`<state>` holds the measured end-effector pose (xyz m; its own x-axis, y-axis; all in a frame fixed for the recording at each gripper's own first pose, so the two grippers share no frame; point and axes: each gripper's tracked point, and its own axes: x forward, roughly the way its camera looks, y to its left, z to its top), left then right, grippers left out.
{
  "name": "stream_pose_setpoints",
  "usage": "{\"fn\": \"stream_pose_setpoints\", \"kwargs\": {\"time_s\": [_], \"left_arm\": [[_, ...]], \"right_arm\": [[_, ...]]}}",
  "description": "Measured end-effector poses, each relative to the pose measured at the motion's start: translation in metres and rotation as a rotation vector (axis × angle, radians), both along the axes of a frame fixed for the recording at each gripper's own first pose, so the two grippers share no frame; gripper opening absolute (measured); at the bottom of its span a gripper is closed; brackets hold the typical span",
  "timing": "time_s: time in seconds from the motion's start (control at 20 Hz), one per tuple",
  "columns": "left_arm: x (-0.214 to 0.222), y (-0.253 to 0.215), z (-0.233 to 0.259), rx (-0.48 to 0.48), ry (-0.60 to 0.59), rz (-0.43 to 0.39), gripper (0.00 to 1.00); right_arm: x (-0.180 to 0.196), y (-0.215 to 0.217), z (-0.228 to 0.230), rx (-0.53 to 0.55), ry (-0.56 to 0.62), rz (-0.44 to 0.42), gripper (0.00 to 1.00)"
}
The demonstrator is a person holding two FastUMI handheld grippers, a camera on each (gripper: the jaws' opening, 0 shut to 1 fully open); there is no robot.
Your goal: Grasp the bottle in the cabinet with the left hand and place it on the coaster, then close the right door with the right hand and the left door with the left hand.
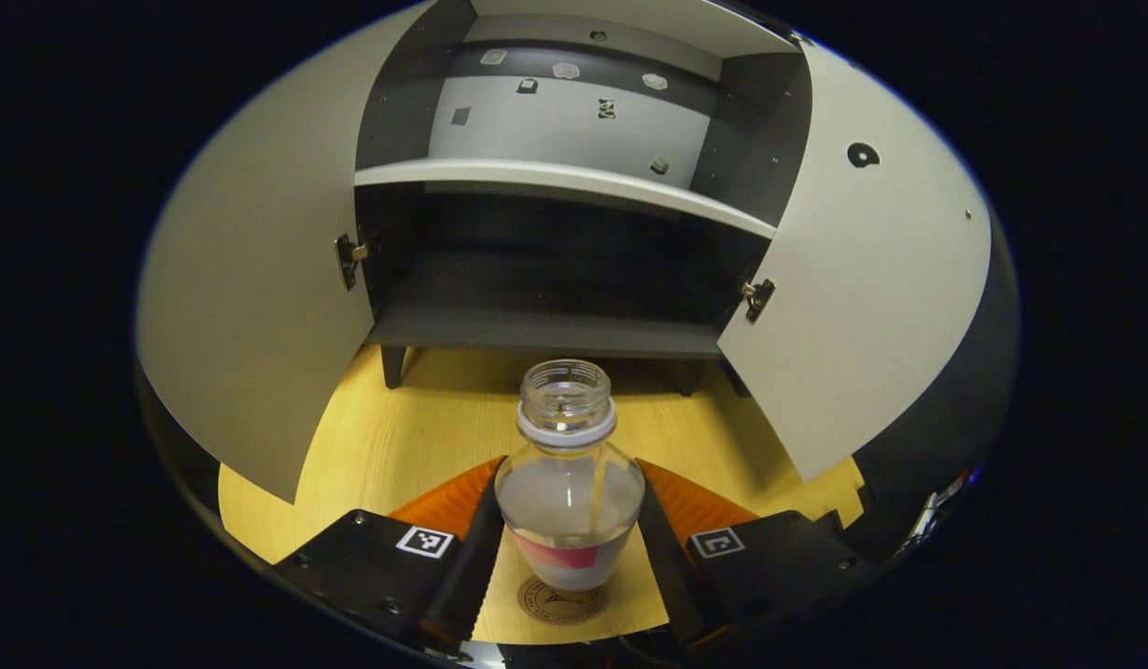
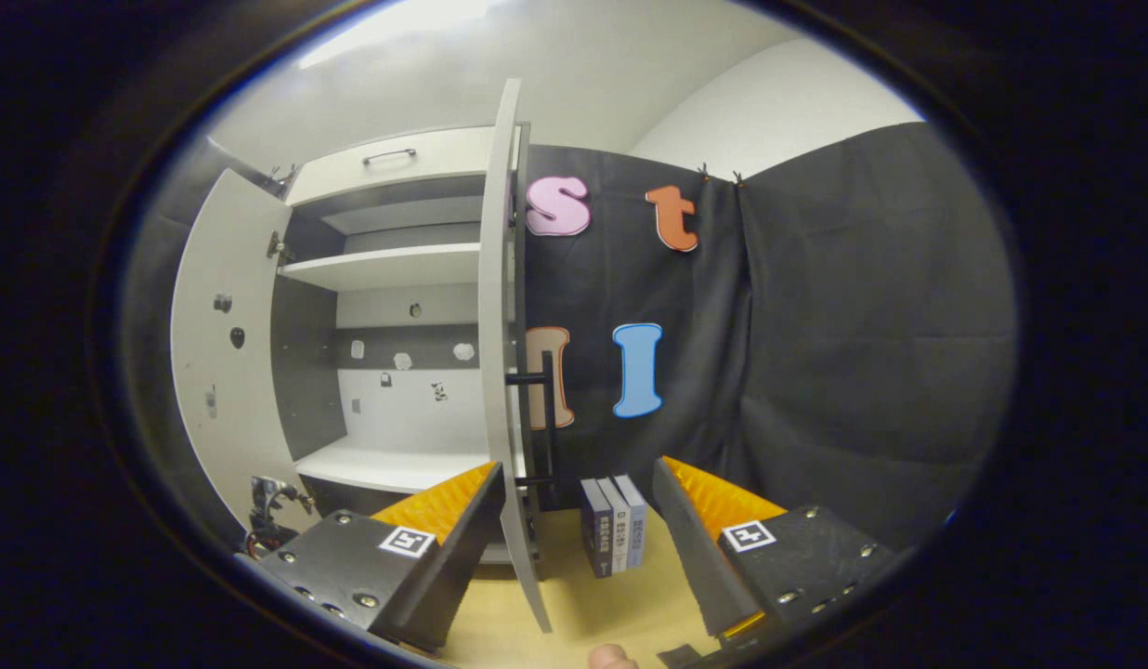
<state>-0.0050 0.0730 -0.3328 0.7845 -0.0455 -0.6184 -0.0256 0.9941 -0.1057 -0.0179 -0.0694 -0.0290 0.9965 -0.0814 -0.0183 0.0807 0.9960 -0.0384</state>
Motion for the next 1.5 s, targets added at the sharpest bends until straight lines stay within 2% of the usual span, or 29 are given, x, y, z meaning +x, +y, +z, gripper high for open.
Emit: {"fn": "stream_pose_setpoints", "kwargs": {"time_s": [0.05,0.2,0.3,0.35,0.5,0.55,0.7,0.8,1.05,1.1,1.35,1.4,1.5], "left_arm": [[-0.004,0.001,-0.009,0.002,0.017,0.008,0.78],[-0.015,0.000,-0.033,-0.024,0.055,0.024,0.80],[-0.020,-0.003,-0.044,-0.050,0.060,0.025,0.78],[-0.022,-0.004,-0.048,-0.052,0.060,0.025,0.78],[-0.026,-0.004,-0.059,-0.048,0.051,0.017,0.78],[-0.026,-0.004,-0.061,-0.049,0.047,0.021,0.78],[-0.031,-0.002,-0.073,-0.035,0.058,0.040,0.81],[-0.035,-0.001,-0.077,-0.024,0.066,0.047,0.79],[-0.037,-0.003,-0.076,0.002,0.053,0.035,0.80],[-0.038,-0.003,-0.076,0.004,0.052,0.034,0.80],[-0.048,-0.008,-0.076,0.005,0.061,0.001,0.82],[-0.050,-0.009,-0.075,0.007,0.061,-0.008,0.84],[-0.054,-0.010,-0.076,0.004,0.056,-0.025,0.82]], "right_arm": [[0.000,0.000,0.000,-0.002,-0.001,0.000,0.94],[0.000,-0.001,-0.001,-0.005,0.002,-0.003,0.94],[-0.001,-0.004,-0.004,-0.002,0.008,-0.010,0.96],[-0.002,-0.005,-0.006,0.000,0.010,-0.014,0.94],[-0.002,-0.007,-0.010,0.009,0.020,-0.018,0.94],[-0.002,-0.008,-0.012,0.009,0.025,-0.019,0.97],[-0.004,-0.009,-0.014,0.010,0.032,-0.019,0.94],[-0.003,-0.008,-0.015,0.011,0.034,-0.018,0.97],[-0.001,-0.006,-0.015,0.016,0.032,-0.006,0.96],[0.000,-0.005,-0.015,0.015,0.032,-0.005,0.94],[0.001,-0.005,-0.018,0.023,0.036,-0.002,0.94],[0.002,-0.005,-0.019,0.027,0.036,-0.002,0.97],[0.002,-0.005,-0.020,0.033,0.038,-0.001,0.96]]}}
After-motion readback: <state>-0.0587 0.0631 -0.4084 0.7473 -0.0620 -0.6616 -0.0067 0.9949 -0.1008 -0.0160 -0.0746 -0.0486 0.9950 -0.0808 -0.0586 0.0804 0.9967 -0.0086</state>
